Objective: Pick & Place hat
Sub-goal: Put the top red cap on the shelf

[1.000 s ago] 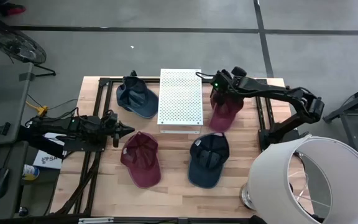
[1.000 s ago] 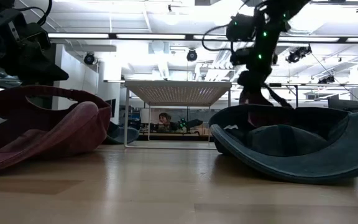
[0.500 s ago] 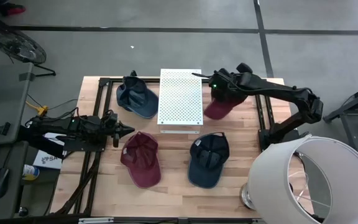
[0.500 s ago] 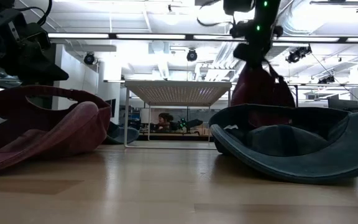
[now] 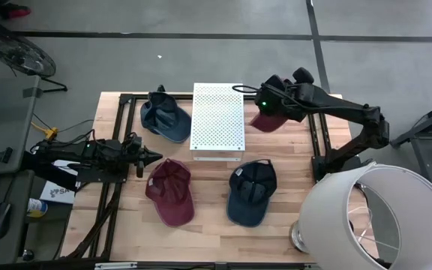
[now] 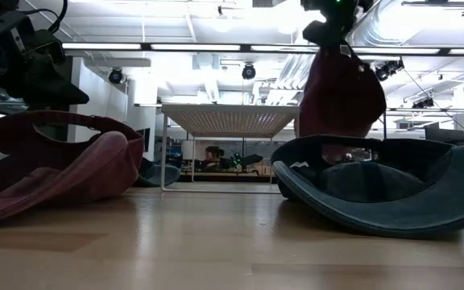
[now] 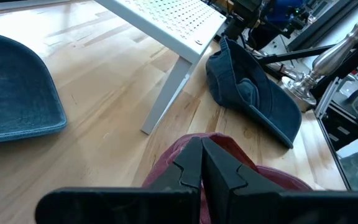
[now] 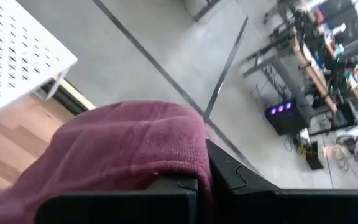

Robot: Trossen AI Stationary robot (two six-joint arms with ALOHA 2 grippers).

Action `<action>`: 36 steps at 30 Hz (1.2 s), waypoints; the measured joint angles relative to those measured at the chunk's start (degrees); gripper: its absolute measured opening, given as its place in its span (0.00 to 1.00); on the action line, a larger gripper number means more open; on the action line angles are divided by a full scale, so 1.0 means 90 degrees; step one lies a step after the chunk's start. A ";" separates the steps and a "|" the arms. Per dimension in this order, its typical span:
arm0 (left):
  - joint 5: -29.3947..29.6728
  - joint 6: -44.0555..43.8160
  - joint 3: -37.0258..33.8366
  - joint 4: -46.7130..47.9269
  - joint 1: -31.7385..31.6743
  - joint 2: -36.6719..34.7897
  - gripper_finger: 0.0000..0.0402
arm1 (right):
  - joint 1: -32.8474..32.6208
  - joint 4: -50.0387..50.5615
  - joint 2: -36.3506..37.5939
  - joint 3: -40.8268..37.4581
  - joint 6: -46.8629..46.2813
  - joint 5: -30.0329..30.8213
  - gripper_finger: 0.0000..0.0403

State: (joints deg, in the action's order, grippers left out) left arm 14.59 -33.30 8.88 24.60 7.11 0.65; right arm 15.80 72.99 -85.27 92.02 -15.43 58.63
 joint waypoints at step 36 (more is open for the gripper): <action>0.0002 0.0000 -0.0001 0.0000 0.0001 0.0002 0.01 | -0.1097 -0.2398 -0.0027 0.2291 0.3537 -0.4647 0.00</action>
State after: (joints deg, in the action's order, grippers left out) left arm 14.61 -33.30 8.88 24.60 7.12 0.67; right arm 5.92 51.41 -85.52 112.64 16.40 16.80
